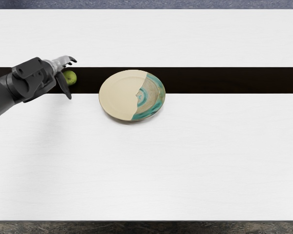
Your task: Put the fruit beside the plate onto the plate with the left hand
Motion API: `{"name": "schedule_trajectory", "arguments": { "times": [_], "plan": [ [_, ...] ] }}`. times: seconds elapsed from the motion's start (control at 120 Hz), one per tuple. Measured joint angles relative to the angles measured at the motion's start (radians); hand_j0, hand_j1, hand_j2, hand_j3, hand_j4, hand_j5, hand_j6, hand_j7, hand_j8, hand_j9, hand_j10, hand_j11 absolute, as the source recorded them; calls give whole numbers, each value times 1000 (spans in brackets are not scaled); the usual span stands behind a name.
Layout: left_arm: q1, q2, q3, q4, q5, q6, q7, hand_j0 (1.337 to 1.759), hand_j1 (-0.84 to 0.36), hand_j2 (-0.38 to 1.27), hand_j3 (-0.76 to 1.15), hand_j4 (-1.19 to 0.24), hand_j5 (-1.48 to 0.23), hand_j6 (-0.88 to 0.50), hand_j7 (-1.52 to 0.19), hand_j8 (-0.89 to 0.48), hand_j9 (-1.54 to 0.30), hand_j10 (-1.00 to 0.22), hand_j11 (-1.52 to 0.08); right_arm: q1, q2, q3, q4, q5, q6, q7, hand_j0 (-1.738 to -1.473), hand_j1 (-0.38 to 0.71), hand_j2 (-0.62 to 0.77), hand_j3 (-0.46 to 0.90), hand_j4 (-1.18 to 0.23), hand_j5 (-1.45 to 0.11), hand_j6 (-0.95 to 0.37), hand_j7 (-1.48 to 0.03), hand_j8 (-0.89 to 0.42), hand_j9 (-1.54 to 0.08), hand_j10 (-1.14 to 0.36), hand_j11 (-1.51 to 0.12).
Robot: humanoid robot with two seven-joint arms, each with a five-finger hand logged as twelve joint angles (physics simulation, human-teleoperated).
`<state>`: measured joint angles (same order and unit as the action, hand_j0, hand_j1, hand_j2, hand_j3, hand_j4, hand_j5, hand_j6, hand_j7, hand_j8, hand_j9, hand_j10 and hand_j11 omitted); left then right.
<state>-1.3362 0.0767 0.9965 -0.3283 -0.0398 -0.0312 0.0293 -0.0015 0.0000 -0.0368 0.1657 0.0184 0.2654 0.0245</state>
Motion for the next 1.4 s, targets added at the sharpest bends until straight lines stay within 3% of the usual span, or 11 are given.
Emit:
{"name": "schedule_trajectory", "arguments": {
  "times": [0.317,0.758,0.867,1.0,1.108,1.142,1.175,1.242,1.267,1.4],
  "plan": [
    [15,0,-1,0,0,45,0,1658,156,34,0,-165,-211,-166,-211,-166,-211,-164,-211,0,0,0,0,0,0,0,-1658,-335,-2,0,-11,-15,-11,-15,-11,-15,-11,-15],
    [17,-8,1,-2,-3,49,1,1658,18,57,0,-280,-361,-281,-361,-279,-361,-280,-361,0,0,0,0,0,0,0,-1658,-335,-2,0,-11,-15,-11,-15,-11,-15,-11,-15],
    [17,-12,1,-2,-3,42,3,1658,-65,74,0,-363,-440,-299,-443,-227,-452,-345,-452,0,0,0,0,0,0,0,-1658,-335,-2,0,-11,-15,-11,-15,-11,-15,-11,-15],
    [16,-12,-1,-3,0,30,6,1658,-194,106,0,-518,-543,-279,-559,-179,-590,-305,-601,0,0,0,0,0,0,0,-1658,-335,-2,0,-11,-15,-11,-15,-11,-15,-11,-15],
    [14,-15,-3,-2,5,-6,8,1658,-317,142,0,-688,-608,-257,-645,-106,-699,-198,-748,0,0,0,0,0,0,0,-1658,-335,-3,0,-11,-15,-11,-15,-11,-15,-12,-15],
    [13,-15,-3,-2,6,-21,8,1658,-359,151,0,-732,-638,-311,-674,-102,-739,-237,-794,0,0,0,0,0,0,0,-1658,-335,-3,0,-11,-15,-11,-15,-11,-15,-12,-15],
    [12,-15,-4,-1,6,-39,8,1657,-381,169,0,-769,-669,-416,-702,-161,-776,-351,-838,0,0,0,0,0,0,0,-1658,-335,-3,0,-11,-15,-11,-15,-11,-15,-12,-15],
    [10,-21,-7,-2,6,-66,8,1652,-359,230,0,-823,-730,-479,-766,-222,-851,-347,-932,0,0,0,0,0,0,0,-1658,-335,-3,0,-11,-15,-11,-15,-11,-15,-12,-15],
    [10,-21,-8,-2,5,-73,8,1650,-337,287,0,-834,-757,-516,-786,-241,-880,-397,-963,0,0,0,0,0,0,0,-1658,-335,-3,0,-11,-15,-11,-15,-12,-15,-12,-15],
    [8,-21,-14,-4,-5,-98,6,1645,-284,275,0,-834,-918,-507,-926,-275,-1023,-521,-1104,0,0,0,0,0,0,0,-1658,-335,-3,0,-11,-15,-11,-15,-12,-15,-12,-15]
  ]
}}
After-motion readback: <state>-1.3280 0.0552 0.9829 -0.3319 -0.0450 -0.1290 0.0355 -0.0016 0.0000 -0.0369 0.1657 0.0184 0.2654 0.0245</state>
